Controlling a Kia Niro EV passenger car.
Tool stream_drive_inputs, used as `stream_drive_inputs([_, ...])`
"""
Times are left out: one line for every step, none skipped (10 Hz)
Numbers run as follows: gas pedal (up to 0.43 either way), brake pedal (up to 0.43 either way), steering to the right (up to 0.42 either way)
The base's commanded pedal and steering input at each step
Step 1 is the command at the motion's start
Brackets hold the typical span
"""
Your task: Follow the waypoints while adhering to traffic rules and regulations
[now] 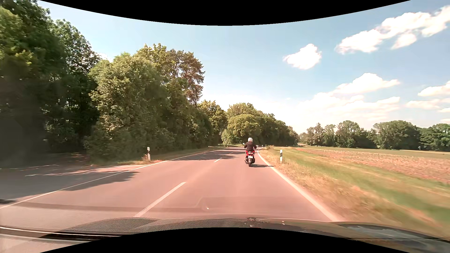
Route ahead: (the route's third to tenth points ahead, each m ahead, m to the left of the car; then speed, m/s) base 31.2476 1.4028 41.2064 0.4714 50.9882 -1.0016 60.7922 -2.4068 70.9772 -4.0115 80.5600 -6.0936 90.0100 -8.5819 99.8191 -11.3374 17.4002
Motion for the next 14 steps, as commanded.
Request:
stream_drive_inputs([0.248, 0.006, 0.014])
stream_drive_inputs([0.248, 0.006, 0.014])
stream_drive_inputs([0.248, 0.006, 0.014])
stream_drive_inputs([0.248, 0.006, 0.014])
stream_drive_inputs([0.248, 0.006, 0.014])
stream_drive_inputs([0.248, 0.006, 0.014])
stream_drive_inputs([0.248, 0.006, 0.014])
stream_drive_inputs([0.240, 0.006, 0.014])
stream_drive_inputs([0.220, 0.006, 0.014])
stream_drive_inputs([0.209, 0.006, 0.014])
stream_drive_inputs([0.197, 0.006, 0.015])
stream_drive_inputs([0.189, 0.006, 0.014])
stream_drive_inputs([0.189, 0.006, 0.014])
stream_drive_inputs([0.189, 0.006, 0.014])
